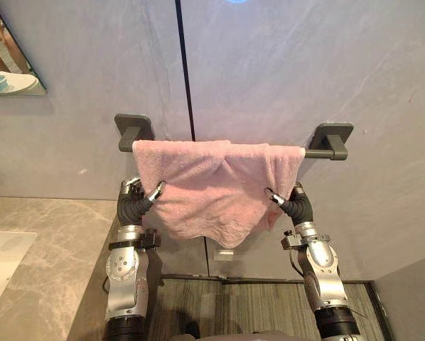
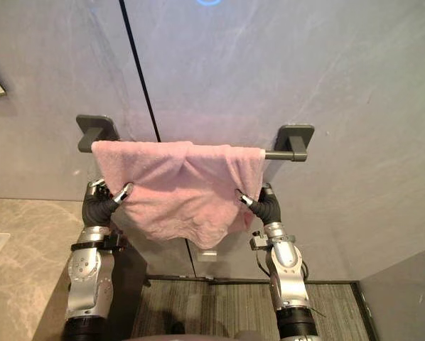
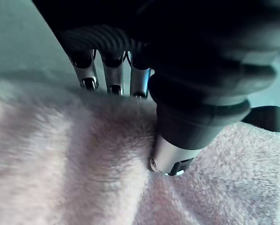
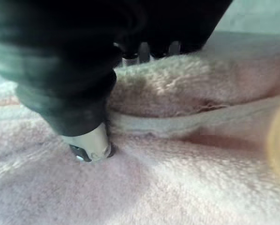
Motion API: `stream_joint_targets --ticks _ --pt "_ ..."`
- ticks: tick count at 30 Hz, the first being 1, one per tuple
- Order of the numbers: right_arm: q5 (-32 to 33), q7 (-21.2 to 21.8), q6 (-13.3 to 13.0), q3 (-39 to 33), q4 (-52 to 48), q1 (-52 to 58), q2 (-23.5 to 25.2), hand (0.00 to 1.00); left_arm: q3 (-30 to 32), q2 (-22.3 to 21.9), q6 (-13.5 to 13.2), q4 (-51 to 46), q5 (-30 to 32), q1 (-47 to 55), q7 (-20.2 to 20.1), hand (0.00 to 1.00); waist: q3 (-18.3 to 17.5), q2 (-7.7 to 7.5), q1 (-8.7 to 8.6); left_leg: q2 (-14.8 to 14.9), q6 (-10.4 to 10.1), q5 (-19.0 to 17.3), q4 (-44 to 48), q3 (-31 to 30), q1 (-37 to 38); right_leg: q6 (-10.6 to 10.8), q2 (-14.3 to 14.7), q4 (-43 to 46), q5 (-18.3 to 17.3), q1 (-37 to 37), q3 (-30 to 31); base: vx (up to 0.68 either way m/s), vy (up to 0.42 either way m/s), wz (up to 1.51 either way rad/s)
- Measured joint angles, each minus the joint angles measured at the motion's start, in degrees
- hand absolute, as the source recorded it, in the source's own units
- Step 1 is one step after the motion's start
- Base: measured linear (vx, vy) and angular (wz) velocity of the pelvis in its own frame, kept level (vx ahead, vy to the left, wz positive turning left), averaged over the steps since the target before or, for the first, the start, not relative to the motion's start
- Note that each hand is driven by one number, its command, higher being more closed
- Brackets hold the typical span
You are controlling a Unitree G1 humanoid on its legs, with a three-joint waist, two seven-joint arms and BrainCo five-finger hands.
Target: Organize washtable
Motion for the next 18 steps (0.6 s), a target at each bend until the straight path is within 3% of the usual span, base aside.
stream_joint_targets --ticks 10,18 --pt "0.04 -1.56 1.55 -1.24 -0.49 5.84 -0.02 0.00 -0.84 -1.31 0.34 -2.66 -0.30 4.97 -0.21 0.00 0.05 -0.01 0.22 0.02 0.03 -0.05 0.03 0.16 -0.37 -0.11 0.04 0.00 0.06 -0.01 0.06 0.00 0.000 0.00" --pt "0.04 -1.74 1.86 -1.12 -7.07 12.43 0.63 0.00 -4.30 -2.46 1.15 -2.97 -0.68 9.52 -1.55 0.00 0.07 0.03 0.99 0.21 0.38 -0.52 0.03 1.04 -0.11 -0.07 -0.09 0.14 0.02 0.00 0.36 0.00 0.000 -0.01"
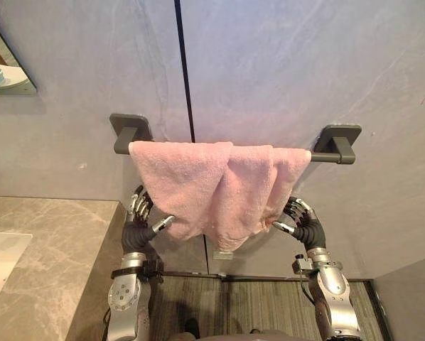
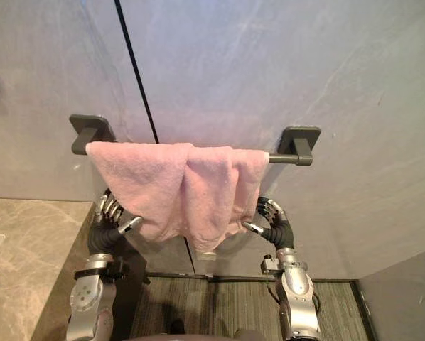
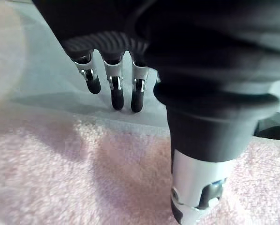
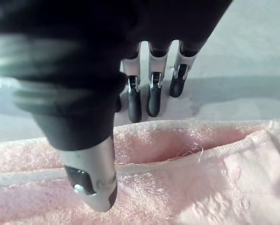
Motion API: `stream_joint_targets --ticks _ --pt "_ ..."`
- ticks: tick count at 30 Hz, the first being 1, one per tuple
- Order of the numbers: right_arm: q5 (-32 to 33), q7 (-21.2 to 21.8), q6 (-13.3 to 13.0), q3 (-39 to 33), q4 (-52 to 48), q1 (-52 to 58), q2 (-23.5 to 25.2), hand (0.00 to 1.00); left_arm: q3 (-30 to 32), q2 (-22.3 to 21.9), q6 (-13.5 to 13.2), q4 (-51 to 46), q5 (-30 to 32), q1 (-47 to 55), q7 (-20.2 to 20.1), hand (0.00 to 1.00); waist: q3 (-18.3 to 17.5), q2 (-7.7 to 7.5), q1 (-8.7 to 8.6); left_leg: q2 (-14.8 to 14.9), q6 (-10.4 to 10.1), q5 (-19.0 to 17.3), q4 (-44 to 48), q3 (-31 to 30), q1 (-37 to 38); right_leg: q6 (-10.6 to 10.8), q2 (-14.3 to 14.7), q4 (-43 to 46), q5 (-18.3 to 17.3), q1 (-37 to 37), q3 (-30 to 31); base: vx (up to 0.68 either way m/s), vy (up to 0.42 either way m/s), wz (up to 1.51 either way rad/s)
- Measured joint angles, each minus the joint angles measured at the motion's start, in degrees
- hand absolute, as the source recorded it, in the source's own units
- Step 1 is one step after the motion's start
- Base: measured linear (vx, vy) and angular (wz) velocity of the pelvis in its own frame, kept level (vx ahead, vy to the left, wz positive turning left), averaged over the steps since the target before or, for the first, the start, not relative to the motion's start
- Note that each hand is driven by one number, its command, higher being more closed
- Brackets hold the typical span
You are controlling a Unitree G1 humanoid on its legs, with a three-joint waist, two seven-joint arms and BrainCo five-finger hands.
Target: Organize washtable
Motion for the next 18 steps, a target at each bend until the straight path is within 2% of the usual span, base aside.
stream_joint_targets --ticks 10,15,18 --pt "1.14 -2.27 0.36 -0.70 -3.49 5.24 2.31 0.00 0.35 -1.96 1.09 -0.49 -1.95 3.43 0.20 0.00 -0.09 -0.06 0.79 -0.09 0.49 -1.03 0.33 1.55 0.33 0.40 -0.89 0.99 -0.49 0.04 -0.09 -0.01 0.005 -0.02" --pt "1.69 -3.84 0.40 -5.77 -8.54 7.24 3.16 0.00 3.61 -1.84 1.18 -4.93 -2.22 3.44 0.39 0.00 -0.25 -0.29 1.89 -0.09 0.32 -1.52 0.39 2.20 0.43 0.48 -1.06 1.03 -0.54 0.05 -0.03 0.00 0.003 -0.01" --pt "1.67 -4.91 0.40 -9.00 -12.81 7.32 3.14 0.00 6.21 -1.35 1.12 -9.00 -2.22 3.47 0.63 0.00 -0.28 -0.34 2.00 -0.08 0.40 -2.53 1.77 2.43 0.20 0.51 -1.23 1.05 -0.56 0.36 -0.05 0.01 0.001 -0.01"
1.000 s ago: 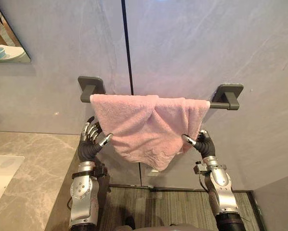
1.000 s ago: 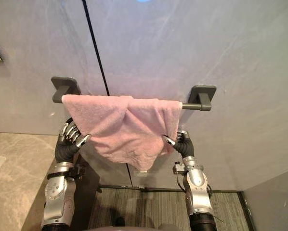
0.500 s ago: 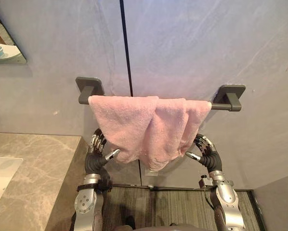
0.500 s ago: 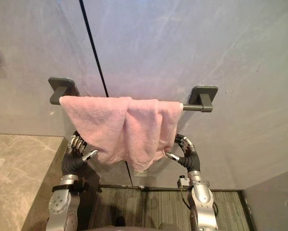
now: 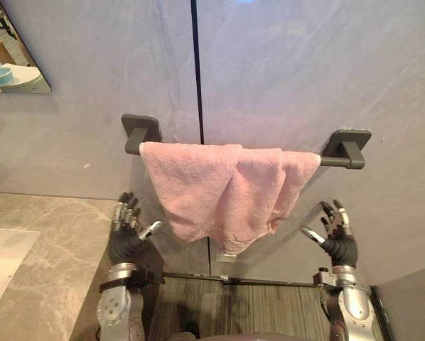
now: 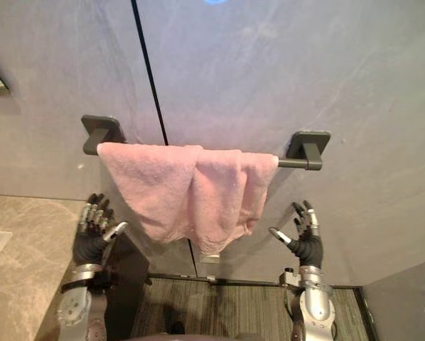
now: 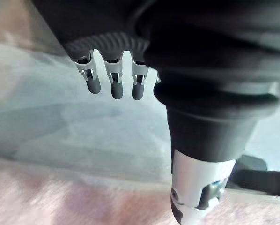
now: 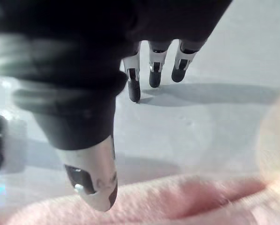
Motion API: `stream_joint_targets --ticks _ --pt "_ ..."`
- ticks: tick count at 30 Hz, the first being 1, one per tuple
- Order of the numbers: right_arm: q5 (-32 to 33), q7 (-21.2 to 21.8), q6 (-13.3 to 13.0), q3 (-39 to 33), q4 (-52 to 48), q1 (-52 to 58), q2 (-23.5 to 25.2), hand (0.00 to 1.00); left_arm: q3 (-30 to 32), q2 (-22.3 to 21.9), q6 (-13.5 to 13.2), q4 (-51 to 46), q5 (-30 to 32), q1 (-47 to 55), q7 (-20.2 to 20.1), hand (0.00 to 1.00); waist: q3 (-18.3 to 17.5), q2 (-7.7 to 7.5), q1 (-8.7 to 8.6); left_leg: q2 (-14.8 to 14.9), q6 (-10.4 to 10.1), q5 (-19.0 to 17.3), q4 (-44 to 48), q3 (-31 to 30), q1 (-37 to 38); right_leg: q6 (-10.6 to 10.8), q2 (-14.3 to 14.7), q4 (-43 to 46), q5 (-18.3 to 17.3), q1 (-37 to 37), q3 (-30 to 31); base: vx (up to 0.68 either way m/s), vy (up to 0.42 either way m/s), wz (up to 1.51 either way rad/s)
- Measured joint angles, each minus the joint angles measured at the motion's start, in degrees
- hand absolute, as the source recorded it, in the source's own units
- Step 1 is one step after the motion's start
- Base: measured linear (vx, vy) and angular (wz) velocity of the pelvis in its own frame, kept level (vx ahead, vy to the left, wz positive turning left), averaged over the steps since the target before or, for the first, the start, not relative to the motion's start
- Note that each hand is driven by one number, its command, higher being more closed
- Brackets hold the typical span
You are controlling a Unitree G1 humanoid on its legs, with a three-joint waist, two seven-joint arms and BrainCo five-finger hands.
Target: Organize washtable
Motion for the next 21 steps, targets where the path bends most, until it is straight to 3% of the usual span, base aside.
stream_joint_targets --ticks 5,12,17,21 --pt "-0.12 -2.25 -0.47 -4.45 -10.31 -0.86 -0.22 0.00 2.56 0.65 -0.41 -8.78 -0.02 0.02 1.06 0.00 -1.34 0.12 -0.05 -0.13 0.01 -2.15 2.31 0.45 -0.16 0.59 -0.48 0.02 -0.49 0.94 0.02 0.01 0.005 -0.03" --pt "0.69 -3.00 -6.14 -7.24 -22.22 -10.12 -2.33 0.00 4.93 2.14 -5.07 -23.34 -1.68 -1.12 2.33 0.00 -2.19 0.04 -0.20 -0.46 0.02 -1.63 1.99 0.35 0.72 0.59 -0.49 0.00 -0.49 1.21 1.21 0.00 0.003 -0.03" --pt "8.99 2.09 -9.81 -1.18 -24.63 -16.55 -5.07 0.00 2.80 3.19 -7.70 -29.23 -9.58 -5.16 0.11 0.00 -2.63 0.51 -0.78 -1.16 0.28 -0.98 0.65 -0.13 2.09 0.59 -0.54 -0.04 -0.49 1.88 1.49 -0.03 0.004 -0.01" --pt "16.01 7.37 -10.19 10.61 -25.12 -20.52 -7.15 0.00 -8.55 7.03 -8.27 -30.59 -17.32 -7.26 -5.06 0.00 -2.55 0.54 -1.80 -1.53 0.51 -0.05 -0.63 -0.11 3.20 0.59 -0.65 0.38 -0.49 1.92 1.76 -0.04 0.006 -0.01"
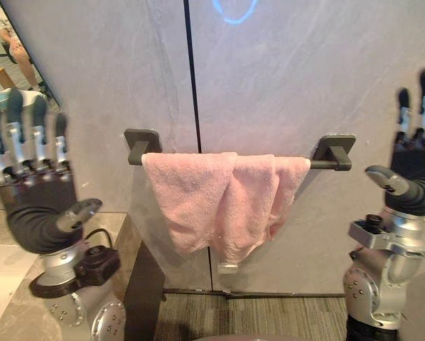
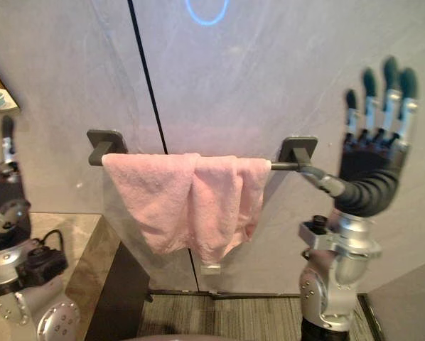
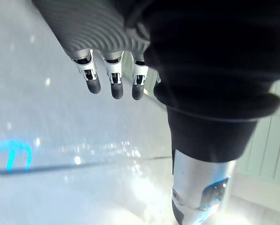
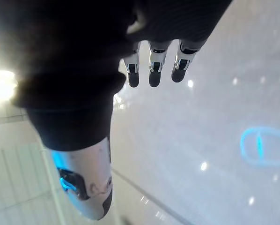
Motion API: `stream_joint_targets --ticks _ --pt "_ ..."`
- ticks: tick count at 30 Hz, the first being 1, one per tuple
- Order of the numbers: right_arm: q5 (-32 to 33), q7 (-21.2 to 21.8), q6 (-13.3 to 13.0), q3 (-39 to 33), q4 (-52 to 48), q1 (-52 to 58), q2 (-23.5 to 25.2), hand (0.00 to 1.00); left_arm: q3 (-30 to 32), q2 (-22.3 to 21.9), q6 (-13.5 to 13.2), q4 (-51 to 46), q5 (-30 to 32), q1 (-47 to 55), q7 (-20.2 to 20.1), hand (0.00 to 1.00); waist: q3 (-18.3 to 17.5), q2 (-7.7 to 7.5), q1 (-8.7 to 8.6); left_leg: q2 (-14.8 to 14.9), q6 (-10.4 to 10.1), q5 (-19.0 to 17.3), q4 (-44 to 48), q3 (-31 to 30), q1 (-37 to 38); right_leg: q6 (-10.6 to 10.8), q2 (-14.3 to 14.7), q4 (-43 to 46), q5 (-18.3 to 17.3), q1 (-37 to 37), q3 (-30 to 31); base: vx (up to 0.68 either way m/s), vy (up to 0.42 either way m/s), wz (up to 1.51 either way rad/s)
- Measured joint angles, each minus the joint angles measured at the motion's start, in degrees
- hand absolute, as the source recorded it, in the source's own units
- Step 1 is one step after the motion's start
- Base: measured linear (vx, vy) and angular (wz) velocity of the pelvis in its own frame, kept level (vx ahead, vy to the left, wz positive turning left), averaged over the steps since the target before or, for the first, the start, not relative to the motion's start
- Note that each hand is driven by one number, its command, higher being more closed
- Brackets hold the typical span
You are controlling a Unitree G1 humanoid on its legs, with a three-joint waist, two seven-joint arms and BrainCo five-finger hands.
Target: Organize washtable
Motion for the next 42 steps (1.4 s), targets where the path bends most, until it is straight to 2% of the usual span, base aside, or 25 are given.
stream_joint_targets --ticks 5,11,13,16,23,30,36,42 --pt "8.47 7.33 1.59 12.73 0.10 -2.12 -2.82 0.00 -13.31 4.12 3.45 4.60 -5.86 -3.17 -7.84 0.00 0.39 0.35 -0.47 -0.50 0.36 0.59 -0.90 -0.01 0.91 0.04 -0.24 0.45 -0.03 -0.04 0.24 -0.06 0.013 -0.01" --pt "13.32 11.29 4.49 18.72 0.52 -2.21 -7.94 0.00 -19.65 8.10 6.56 10.12 -8.28 -3.20 -11.32 0.00 0.55 0.37 -1.25 -0.58 0.62 0.92 -1.07 0.06 1.26 0.10 -0.22 0.48 -0.07 -0.07 0.41 -0.04 -0.001 -0.02" --pt "15.01 12.65 5.47 21.28 1.61 -2.20 -10.64 0.00 -22.72 10.16 8.00 12.24 -9.56 -3.23 -12.93 0.00 0.77 0.34 -1.29 -0.60 0.59 0.95 -1.08 0.27 1.51 0.10 -0.10 0.51 -0.07 0.01 0.53 -0.02 -0.010 -0.06" --pt "16.04 13.34 6.40 24.52 5.02 -1.69 -14.61 0.00 -26.24 13.98 8.80 15.23 -9.66 -3.68 -14.14 0.00 1.51 0.25 -1.32 -0.59 0.57 0.96 -1.09 0.32 1.92 0.10 -0.03 0.51 -0.07 0.38 0.65 -0.01 -0.003 -0.01" --pt "17.18 14.42 7.45 25.95 11.14 2.19 -21.38 0.00 -27.69 21.62 10.70 21.34 -7.96 -3.50 -14.19 0.00 3.09 -0.41 -1.35 -0.63 0.55 0.98 -1.07 0.38 2.02 0.10 -0.04 0.57 -0.07 0.40 0.96 -0.02 -0.002 0.00" --pt "13.31 16.81 8.88 30.95 16.33 2.77 -25.27 0.00 -29.28 24.48 12.32 25.11 -3.78 -2.47 -14.20 0.00 3.52 -0.65 -1.32 -0.67 0.55 0.98 -1.09 0.87 1.81 0.08 -0.07 0.86 -0.09 -0.20 1.11 -0.01 -0.004 -0.03" --pt "7.41 16.72 9.20 31.28 19.76 3.48 -25.02 0.00 -28.84 23.35 13.33 27.99 0.23 -1.29 -14.09 0.00 3.89 -1.06 -1.22 -0.67 0.54 1.00 -1.13 0.57 0.63 -0.03 -0.10 1.40 -0.45 -1.48 0.89 -0.01 -0.002 0.03" --pt "-0.86 15.35 9.42 28.36 25.70 4.58 -20.17 0.00 -22.23 17.37 13.15 30.57 3.94 -1.01 -12.25 0.00 4.09 -1.35 -1.20 -0.66 0.42 1.87 -1.14 -0.67 -2.16 -0.07 -0.10 1.41 -0.43 -3.34 -0.38 0.01 -0.013 0.11"
